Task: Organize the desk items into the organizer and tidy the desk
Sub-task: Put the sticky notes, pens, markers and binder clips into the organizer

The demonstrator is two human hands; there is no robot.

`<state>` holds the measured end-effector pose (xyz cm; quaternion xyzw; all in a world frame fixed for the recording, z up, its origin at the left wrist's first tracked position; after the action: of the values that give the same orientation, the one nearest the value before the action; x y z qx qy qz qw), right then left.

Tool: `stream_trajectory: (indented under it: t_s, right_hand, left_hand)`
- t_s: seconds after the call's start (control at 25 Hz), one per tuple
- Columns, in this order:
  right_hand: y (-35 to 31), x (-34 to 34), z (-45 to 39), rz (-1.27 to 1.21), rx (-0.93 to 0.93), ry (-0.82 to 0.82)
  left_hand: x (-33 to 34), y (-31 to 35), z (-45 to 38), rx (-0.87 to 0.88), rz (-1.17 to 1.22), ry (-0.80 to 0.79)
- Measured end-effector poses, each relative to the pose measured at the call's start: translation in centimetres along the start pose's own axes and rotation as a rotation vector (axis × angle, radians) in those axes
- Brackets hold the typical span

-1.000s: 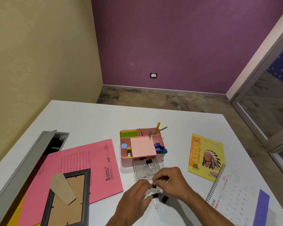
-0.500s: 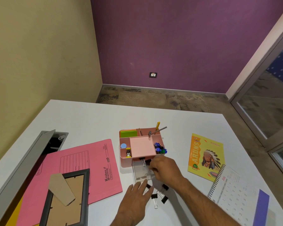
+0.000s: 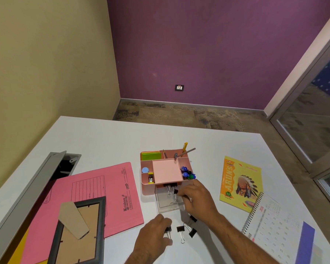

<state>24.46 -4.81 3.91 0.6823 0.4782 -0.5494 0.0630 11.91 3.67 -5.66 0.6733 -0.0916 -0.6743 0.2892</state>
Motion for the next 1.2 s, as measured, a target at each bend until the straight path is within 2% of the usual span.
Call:
stream_trajectory:
  t_s: [0.12,0.2,0.36,0.44,0.64,0.84,0.96,1.08,1.2]
  right_hand:
    - [-0.1,-1.2,1.3,-0.097,0.015,0.101]
    - [0.0,-1.4,2.1,-0.184,0.041,0.119]
    - [0.3,-0.7,3.6,-0.326,0.163,-0.023]
    - [0.4,-0.2,4.2,-0.365,0.203,-0.111]
    - [0.7,-0.1,4.1,-0.369,0.254,-0.175]
    - [0.4,-0.2,3.3,-0.380,0.251,-0.207]
    - [0.6,-1.0,2.5,-0.383,0.258,-0.118]
    - [0.3,-1.7,1.0,-0.319,0.175,0.002]
    - [-0.5,-0.3,-0.1,-0.138,0.037,-0.087]
  left_hand:
    - [-0.1,-1.1,0.1,-0.155,0.151,-0.006]
    - [-0.5,-1.5,0.3,-0.269,0.349,0.082]
    - [0.1,-2.0,0.8,-0.509,0.891,0.199]
    - [0.3,-1.9,0.5,-0.541,1.031,0.223]
    - [-1.1,-0.6,0.1,-0.533,1.104,0.347]
    - [-1.1,-0.1,0.1,-0.590,1.208,0.394]
    - [-0.6,-0.4,0.1,-0.608,1.228,0.396]
    - [0.1,0.0,0.1,-0.544,1.066,0.320]
    - [-0.4,1.4,0.3,-0.318,0.732,0.253]
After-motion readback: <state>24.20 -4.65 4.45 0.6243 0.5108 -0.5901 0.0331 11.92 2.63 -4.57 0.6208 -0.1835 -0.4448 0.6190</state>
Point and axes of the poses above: each hand's wrist, its own z-axis away from the middle knuckle, its own x-axis out of the palm, y = z × x, the point moved 8 cm from there along -z, towards the middle knuckle, and after that the axes turned 11 degrees about y, right-handed, at the moved point
